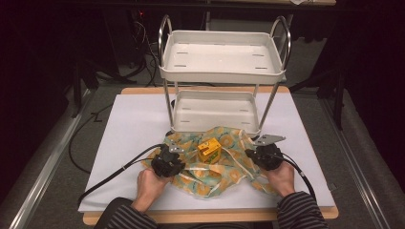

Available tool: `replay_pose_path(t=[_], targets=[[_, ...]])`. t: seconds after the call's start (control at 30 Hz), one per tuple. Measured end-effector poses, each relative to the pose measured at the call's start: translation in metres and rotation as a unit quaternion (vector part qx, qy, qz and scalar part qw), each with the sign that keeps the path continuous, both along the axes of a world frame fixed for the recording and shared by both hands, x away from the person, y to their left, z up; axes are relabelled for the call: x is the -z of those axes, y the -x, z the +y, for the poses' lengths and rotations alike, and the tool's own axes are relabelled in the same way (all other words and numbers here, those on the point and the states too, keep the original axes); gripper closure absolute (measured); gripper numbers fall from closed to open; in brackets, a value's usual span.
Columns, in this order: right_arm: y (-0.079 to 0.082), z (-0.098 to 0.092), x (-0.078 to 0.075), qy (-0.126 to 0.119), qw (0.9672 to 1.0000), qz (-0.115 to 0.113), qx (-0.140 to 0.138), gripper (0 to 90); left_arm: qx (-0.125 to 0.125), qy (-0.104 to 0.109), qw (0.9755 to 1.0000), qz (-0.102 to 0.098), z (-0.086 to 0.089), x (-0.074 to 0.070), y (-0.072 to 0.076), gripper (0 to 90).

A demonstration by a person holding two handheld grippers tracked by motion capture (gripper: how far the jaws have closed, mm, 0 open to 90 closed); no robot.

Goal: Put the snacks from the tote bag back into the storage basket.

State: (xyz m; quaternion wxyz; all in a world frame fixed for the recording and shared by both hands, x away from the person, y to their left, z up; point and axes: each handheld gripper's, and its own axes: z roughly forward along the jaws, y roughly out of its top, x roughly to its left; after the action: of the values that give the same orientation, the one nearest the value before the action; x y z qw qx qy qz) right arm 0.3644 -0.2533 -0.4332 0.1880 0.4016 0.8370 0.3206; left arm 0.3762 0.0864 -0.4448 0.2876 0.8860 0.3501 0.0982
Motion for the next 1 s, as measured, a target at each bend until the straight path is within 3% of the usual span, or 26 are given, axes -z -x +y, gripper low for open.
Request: replay_pose_path(t=[0.2, 0.4, 0.57, 0.7, 0.73, 0.77, 0.8, 0.83, 0.9, 1.0], targets=[[0.000, -0.005, 0.003, 0.002, 0.9999, 0.011, 0.000, 90.0, -0.004, -0.008, 0.9999, -0.007, 0.004, -0.005, -0.001, 87.5], [-0.004, -0.005, 0.014, 0.034, 0.9979, 0.054, 0.002, 90.0, -0.005, -0.009, 0.9999, -0.011, 0.007, -0.008, -0.003, 88.2], [-0.005, -0.004, 0.018, 0.043, 0.9968, 0.067, 0.004, 90.0, -0.002, -0.011, 0.9999, -0.010, 0.007, -0.007, -0.002, 88.2], [-0.004, -0.004, 0.017, 0.036, 0.9969, 0.069, 0.007, 89.0, -0.002, -0.009, 0.9999, -0.006, 0.006, -0.005, -0.004, 88.4], [-0.002, -0.005, 0.015, 0.029, 0.9977, 0.060, 0.010, 83.6, -0.002, -0.009, 0.9999, -0.007, 0.006, -0.005, -0.004, 88.4], [0.000, -0.009, 0.007, 0.005, 0.9990, 0.041, 0.017, 72.9, -0.001, -0.004, 1.0000, -0.007, 0.006, -0.005, -0.004, 88.5], [0.000, -0.009, 0.007, 0.005, 0.9990, 0.041, 0.017, 72.9, -0.001, -0.002, 1.0000, -0.006, 0.006, -0.005, -0.004, 88.5], [0.003, -0.011, -0.004, -0.019, 0.9996, 0.007, 0.021, 62.8, 0.000, 0.000, 1.0000, -0.004, 0.005, -0.005, -0.004, 88.5], [0.005, -0.011, -0.012, -0.038, 0.9987, -0.019, 0.028, 54.1, 0.001, 0.006, 1.0000, 0.001, 0.005, -0.005, -0.005, 88.5], [0.003, -0.010, -0.018, -0.042, 0.9979, -0.038, 0.032, 46.8, 0.000, 0.009, 1.0000, 0.001, 0.005, -0.005, -0.005, 88.5]])
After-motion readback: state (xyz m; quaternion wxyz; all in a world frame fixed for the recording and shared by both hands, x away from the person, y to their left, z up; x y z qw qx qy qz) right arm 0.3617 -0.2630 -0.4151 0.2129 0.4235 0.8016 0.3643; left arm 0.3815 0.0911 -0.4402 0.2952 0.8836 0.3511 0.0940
